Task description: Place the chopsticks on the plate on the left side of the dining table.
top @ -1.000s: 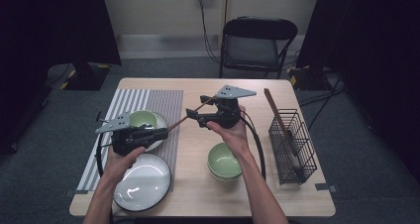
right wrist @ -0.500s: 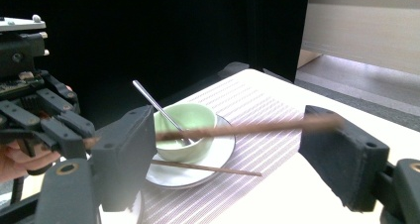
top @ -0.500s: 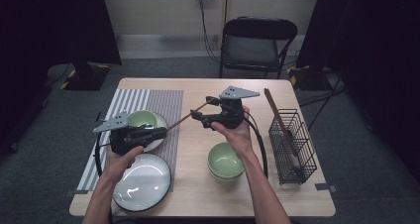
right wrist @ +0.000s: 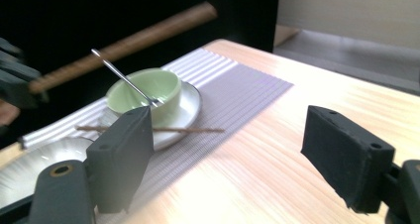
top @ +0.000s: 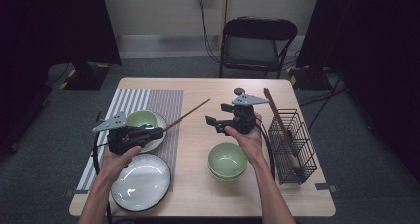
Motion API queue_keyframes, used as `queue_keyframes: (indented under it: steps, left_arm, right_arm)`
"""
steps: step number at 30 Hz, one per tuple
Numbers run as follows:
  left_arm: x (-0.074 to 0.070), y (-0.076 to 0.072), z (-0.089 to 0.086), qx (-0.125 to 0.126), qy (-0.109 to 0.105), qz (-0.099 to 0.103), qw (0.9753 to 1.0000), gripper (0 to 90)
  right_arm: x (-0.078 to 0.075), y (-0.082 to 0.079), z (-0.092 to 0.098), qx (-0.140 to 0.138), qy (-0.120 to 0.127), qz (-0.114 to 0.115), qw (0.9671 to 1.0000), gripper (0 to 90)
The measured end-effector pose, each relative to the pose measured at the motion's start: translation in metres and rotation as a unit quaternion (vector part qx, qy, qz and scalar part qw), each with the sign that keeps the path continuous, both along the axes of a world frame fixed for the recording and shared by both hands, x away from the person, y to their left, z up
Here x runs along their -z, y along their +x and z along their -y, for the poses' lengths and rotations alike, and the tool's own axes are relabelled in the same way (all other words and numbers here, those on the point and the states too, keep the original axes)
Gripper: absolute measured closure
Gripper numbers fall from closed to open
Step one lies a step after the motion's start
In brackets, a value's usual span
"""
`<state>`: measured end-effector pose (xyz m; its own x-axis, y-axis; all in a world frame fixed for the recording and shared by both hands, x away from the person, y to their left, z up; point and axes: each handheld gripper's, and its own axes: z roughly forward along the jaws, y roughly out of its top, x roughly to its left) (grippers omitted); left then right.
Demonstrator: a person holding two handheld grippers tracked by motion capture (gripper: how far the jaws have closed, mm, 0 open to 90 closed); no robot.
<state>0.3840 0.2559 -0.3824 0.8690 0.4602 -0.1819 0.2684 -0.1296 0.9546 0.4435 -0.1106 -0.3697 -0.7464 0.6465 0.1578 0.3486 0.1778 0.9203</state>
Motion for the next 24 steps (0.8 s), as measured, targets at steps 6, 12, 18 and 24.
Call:
queue_keyframes:
  steps: [6,12,18,24]
  left_arm:
    - [0.002,-0.004,-0.005,0.002,0.014,-0.006,0.9999,85.0]
    - [0.018,-0.003,-0.018,-0.014,0.026,-0.024,0.9993,85.0]
    - [0.031,-0.003,-0.027,-0.023,0.034,-0.041,0.9983,84.9]
    - [0.044,-0.002,-0.038,-0.039,0.056,-0.056,0.9961,85.0]
  right_arm:
    - [0.017,0.01,0.01,0.011,-0.015,-0.029,0.9994,19.4]
    - [0.034,0.018,0.019,0.031,-0.034,-0.054,0.9975,19.4]
    - [0.046,0.025,0.023,0.045,-0.047,-0.065,0.9958,19.4]
    - [0.064,0.029,0.028,0.067,-0.058,-0.077,0.9931,20.6]
